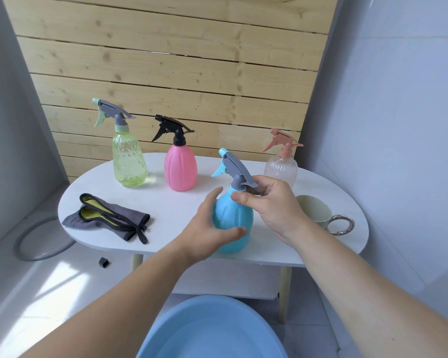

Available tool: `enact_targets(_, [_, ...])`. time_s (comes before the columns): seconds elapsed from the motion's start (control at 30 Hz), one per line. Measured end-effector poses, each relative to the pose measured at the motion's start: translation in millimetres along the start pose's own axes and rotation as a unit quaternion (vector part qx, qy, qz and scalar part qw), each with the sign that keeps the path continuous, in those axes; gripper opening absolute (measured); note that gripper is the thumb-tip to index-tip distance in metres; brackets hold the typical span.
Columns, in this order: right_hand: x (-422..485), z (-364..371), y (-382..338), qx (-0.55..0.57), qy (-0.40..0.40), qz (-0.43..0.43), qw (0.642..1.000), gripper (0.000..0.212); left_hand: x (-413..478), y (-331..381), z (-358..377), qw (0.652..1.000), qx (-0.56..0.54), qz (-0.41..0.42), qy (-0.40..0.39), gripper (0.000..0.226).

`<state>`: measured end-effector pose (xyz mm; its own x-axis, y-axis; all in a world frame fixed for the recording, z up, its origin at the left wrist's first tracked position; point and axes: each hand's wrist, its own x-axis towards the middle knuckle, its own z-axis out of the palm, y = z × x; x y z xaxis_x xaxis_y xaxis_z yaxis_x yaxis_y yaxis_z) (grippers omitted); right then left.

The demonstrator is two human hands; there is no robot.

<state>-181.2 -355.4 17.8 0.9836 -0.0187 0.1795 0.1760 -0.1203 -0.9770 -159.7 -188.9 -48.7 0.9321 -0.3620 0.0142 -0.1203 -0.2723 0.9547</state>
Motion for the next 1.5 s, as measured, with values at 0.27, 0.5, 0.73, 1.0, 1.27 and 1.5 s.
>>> enact_targets(0.27, [0.5, -0.3, 0.9, 0.005, 0.003, 0.001, 1.000, 0.022, 0.1, 2.7, -0.1, 1.000, 0.001, 0.000, -0.020, 0.103])
enact_targets(0.5, [3.0, -0.2, 3.3, 0.007, 0.006, -0.003, 1.000, 0.024, -2.5, 5.0, 2.0, 0.998, 0.050, 0.008, 0.039, 0.101])
enact_targets(0.73, [2.7, -0.3, 4.5, 0.006, 0.007, -0.003, 1.000, 0.024, -1.2, 6.2, -2.1, 0.999, 0.018, 0.026, 0.024, 0.085])
enact_targets(1.0, [0.2, 1.2, 4.0, -0.026, 0.022, -0.015, 0.999, 0.022, 1.4, 6.0, -3.7, 0.999, -0.016, 0.028, -0.007, 0.081])
enact_targets(1.27, [-1.8, 9.5, 3.9, -0.036, 0.069, -0.036, 0.996, 0.022, -3.2, 6.6, 8.4, 0.994, 0.038, 0.049, 0.088, 0.079])
enact_targets(1.5, [-4.5, 7.2, 11.5, -0.084, 0.050, -0.002, 0.995, 0.036, -2.6, 3.1, 1.6, 0.998, 0.052, 0.028, 0.016, 0.100])
